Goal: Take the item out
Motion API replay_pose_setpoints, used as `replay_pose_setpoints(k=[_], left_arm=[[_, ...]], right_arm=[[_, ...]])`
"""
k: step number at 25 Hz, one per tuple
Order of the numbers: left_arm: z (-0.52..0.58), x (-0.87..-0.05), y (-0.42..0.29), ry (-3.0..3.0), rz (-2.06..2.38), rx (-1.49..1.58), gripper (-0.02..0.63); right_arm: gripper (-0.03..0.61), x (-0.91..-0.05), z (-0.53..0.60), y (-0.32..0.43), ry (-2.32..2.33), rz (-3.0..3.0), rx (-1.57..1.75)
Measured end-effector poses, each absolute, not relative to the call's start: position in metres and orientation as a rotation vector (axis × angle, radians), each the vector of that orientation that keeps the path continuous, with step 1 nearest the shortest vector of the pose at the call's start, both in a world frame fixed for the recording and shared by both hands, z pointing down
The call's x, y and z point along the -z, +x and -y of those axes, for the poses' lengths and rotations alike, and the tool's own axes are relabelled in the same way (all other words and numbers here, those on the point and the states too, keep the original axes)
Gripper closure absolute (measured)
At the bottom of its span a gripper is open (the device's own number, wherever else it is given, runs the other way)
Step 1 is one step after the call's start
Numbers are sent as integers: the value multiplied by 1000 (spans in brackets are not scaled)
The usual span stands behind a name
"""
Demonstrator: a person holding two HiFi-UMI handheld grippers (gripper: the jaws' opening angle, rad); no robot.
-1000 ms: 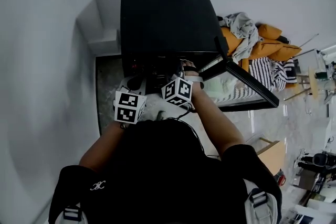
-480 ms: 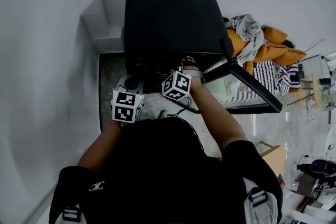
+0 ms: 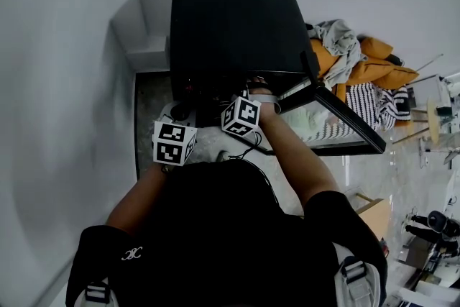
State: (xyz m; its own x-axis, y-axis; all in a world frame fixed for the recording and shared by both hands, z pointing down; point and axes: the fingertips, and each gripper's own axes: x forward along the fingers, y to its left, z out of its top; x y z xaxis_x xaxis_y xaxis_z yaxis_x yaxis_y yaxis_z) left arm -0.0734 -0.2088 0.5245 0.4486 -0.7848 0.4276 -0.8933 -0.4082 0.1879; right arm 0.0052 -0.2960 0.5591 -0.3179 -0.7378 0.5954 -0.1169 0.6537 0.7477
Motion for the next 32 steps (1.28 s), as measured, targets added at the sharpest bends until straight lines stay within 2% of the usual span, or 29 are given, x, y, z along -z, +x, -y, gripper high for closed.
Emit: replay_pose_setpoints(k=[28,32], left_arm=[[193,-530,-72,2328,1386,-420,605],[191,-532,-72,2328,1381,-423,606]], right_arm=[[529,-555,253,11,720,1845,741],[494,-560,259,11,721,1820,725]])
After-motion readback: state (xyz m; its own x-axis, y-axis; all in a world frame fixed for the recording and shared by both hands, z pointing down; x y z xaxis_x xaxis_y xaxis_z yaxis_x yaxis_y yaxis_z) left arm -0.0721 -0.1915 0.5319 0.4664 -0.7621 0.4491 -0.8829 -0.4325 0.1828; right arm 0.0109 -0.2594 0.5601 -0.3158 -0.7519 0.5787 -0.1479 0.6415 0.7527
